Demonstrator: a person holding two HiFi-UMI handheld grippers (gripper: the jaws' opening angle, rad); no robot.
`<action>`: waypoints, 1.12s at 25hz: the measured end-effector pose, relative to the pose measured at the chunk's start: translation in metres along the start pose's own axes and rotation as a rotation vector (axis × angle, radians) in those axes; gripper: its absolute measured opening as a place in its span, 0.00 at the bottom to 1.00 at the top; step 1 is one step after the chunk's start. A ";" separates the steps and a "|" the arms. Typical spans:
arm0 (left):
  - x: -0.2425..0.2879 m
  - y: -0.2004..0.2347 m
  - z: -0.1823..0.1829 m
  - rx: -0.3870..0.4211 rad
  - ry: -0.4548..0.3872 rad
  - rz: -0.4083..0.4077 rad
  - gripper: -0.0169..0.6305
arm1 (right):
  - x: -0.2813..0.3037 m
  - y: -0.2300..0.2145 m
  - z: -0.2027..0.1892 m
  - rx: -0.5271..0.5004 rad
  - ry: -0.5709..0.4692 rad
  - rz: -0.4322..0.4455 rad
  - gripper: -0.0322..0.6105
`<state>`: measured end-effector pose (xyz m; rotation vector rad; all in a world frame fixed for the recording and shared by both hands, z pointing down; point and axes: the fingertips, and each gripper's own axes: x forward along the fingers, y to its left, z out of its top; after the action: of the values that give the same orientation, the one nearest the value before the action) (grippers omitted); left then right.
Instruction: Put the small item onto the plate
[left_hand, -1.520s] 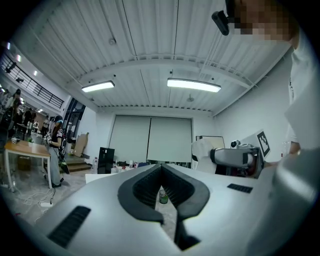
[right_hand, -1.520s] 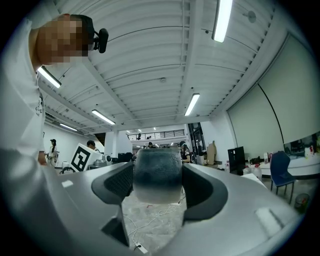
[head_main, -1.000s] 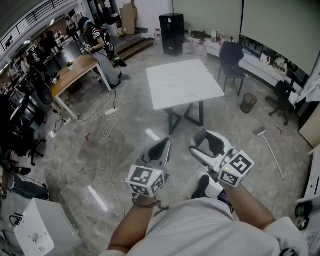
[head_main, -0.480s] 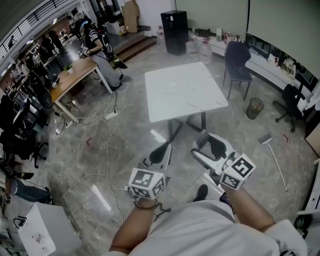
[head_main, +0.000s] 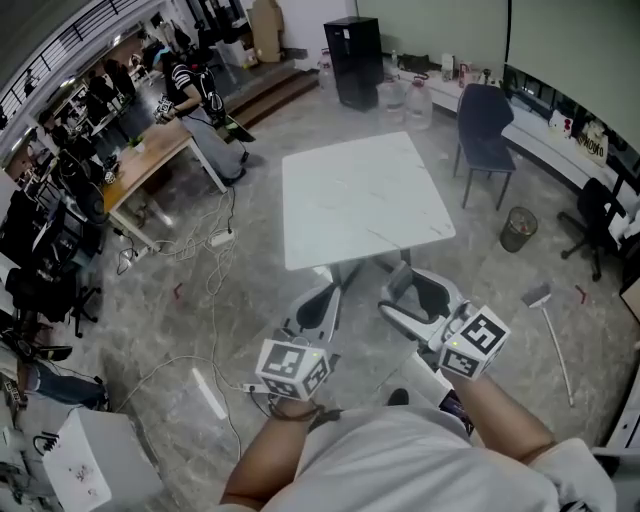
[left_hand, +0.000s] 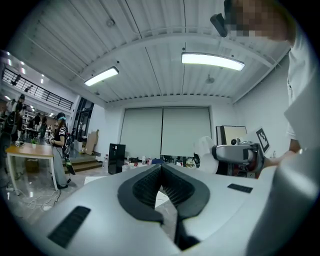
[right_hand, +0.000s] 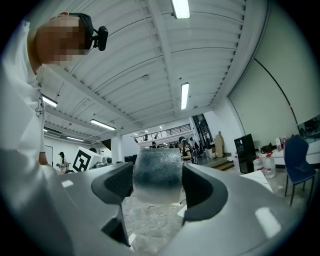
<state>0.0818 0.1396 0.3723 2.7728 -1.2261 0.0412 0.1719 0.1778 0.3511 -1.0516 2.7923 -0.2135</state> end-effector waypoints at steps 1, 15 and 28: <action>0.008 0.002 0.001 0.000 0.000 0.006 0.04 | 0.002 -0.008 0.001 0.004 0.000 0.004 0.51; 0.097 0.067 0.002 -0.028 -0.006 0.000 0.04 | 0.059 -0.098 0.008 0.014 0.004 -0.016 0.51; 0.181 0.210 0.027 -0.040 -0.006 -0.080 0.04 | 0.208 -0.182 0.027 -0.006 0.004 -0.084 0.51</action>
<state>0.0479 -0.1367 0.3771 2.7859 -1.1033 0.0018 0.1393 -0.0975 0.3398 -1.1722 2.7568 -0.2168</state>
